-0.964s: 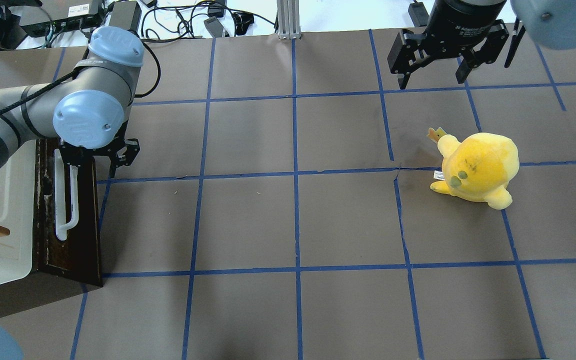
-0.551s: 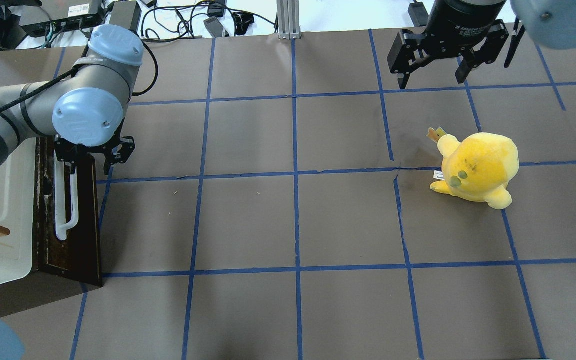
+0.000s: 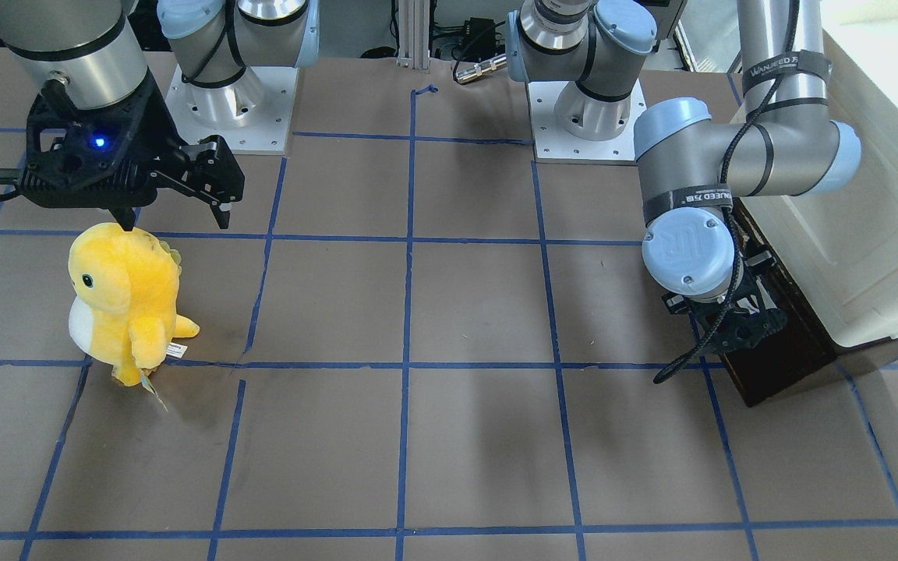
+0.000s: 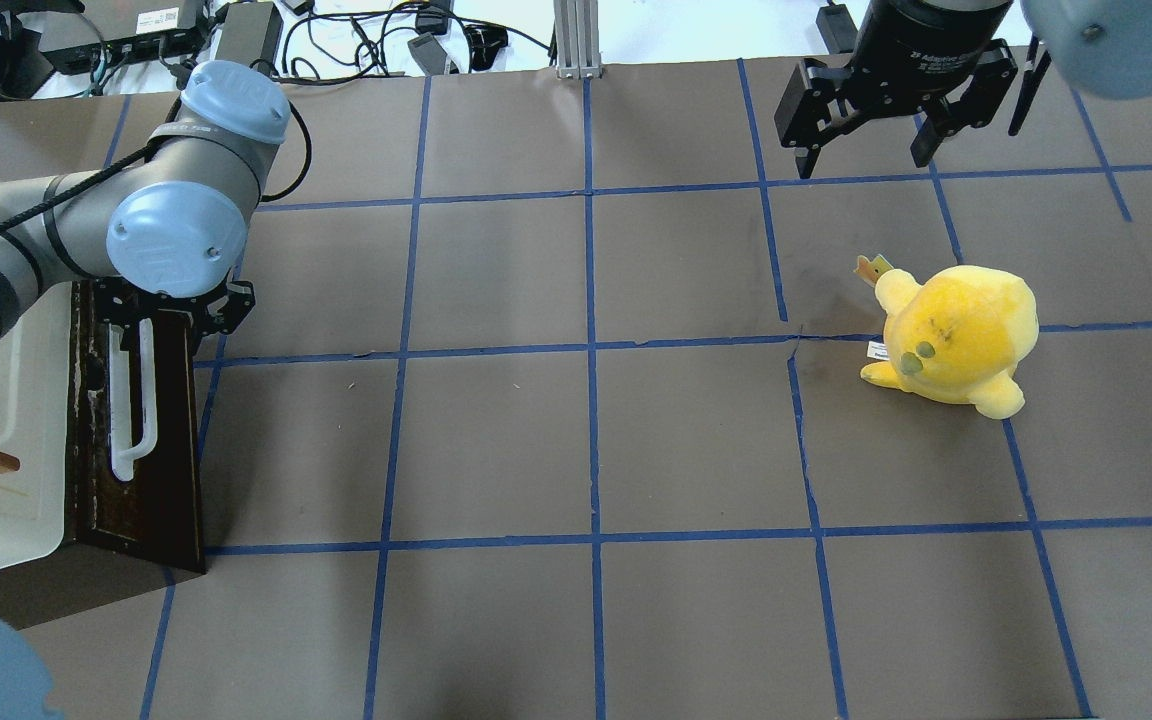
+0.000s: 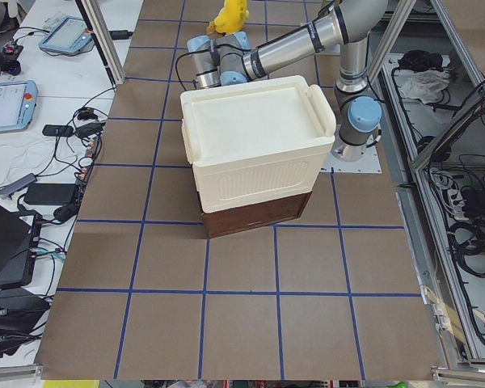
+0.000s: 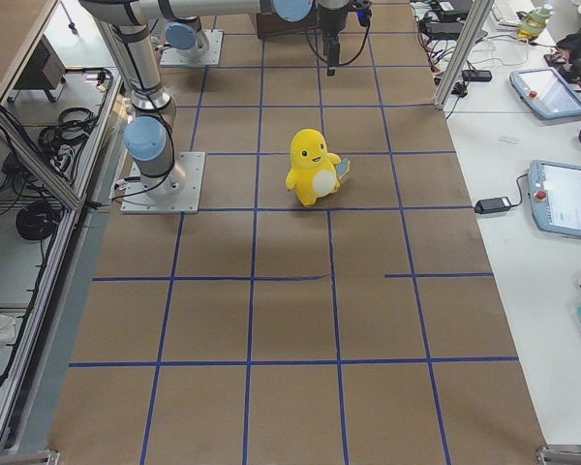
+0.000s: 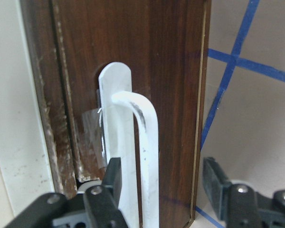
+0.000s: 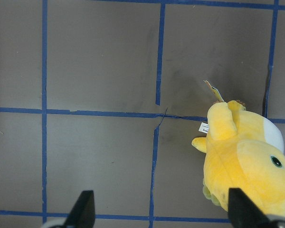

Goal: Pull drawer sideways
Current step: 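Lower the left gripper around the white handle and close it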

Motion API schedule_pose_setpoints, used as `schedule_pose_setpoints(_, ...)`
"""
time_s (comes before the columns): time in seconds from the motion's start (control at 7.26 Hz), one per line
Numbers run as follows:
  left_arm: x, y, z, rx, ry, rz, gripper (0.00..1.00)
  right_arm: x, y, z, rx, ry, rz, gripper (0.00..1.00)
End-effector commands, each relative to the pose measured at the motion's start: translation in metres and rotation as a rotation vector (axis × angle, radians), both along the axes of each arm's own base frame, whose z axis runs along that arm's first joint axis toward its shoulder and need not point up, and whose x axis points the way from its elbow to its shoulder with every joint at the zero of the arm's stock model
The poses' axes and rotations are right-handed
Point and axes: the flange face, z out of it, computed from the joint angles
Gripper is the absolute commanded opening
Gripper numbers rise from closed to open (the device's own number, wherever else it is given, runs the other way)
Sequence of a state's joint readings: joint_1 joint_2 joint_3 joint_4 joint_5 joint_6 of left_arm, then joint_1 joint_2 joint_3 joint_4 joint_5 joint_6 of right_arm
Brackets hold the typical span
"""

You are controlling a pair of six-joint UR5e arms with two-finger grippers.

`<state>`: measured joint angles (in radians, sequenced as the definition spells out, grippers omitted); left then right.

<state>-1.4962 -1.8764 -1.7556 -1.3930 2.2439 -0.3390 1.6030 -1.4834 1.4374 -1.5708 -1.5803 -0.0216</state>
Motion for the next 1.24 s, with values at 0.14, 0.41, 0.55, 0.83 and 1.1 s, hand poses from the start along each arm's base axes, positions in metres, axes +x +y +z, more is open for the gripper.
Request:
schedule_pose_setpoints(0.14,0.003,0.003,-0.008,0.027,0.003,0.002,0.63,0.0,0.0,0.0,0.0,0.001,0.0,1.0)
schedule_pose_setpoints(0.41,0.003,0.008,-0.015,0.039,0.002,0.008,0.6,0.0,0.0,0.0,0.0,0.001,0.001,1.0)
schedule_pose_setpoints(0.55,0.005,0.008,-0.015,0.043,0.002,0.008,0.6,0.0,0.0,0.0,0.0,0.001,0.0,1.0)
schedule_pose_setpoints(0.83,0.019,0.012,-0.019,0.056,0.007,0.033,0.6,0.0,0.0,0.0,0.0,0.001,0.0,1.0)
schedule_pose_setpoints(1.1,0.019,0.011,-0.02,0.045,0.007,0.037,0.45,0.0,0.0,0.0,0.0,0.0,0.0,1.0)
